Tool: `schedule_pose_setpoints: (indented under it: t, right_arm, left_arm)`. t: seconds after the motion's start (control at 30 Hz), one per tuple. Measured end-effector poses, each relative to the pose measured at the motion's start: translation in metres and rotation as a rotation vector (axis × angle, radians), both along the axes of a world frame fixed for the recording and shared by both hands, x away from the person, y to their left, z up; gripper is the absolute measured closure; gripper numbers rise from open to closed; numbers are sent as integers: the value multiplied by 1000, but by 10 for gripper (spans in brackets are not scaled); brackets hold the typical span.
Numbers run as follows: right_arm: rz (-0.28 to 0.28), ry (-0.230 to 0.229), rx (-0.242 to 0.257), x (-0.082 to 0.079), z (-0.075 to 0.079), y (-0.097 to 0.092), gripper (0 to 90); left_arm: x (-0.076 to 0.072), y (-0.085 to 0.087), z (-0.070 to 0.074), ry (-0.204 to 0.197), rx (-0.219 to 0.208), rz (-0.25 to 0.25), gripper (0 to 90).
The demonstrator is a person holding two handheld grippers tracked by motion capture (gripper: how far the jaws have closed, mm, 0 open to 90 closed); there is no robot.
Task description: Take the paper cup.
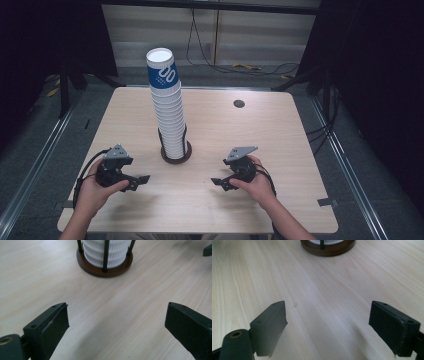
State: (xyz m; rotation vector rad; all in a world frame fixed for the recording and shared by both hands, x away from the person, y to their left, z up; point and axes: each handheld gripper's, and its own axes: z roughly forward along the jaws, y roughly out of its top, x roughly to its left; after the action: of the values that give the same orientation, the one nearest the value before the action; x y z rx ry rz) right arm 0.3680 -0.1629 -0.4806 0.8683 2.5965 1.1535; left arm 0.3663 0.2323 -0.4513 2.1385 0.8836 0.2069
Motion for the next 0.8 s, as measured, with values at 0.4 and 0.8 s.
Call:
schedule_pose_setpoints:
  t: [0.4,0.8]
  right_arm:
    - [33,-19,-14,13,19,19,136]
    - [43,-47,8,23,41,27,137]
  left_arm:
    - [22,-8,47,3,8,-27,93]
    - [36,-9,83,-17,22,-36,93]
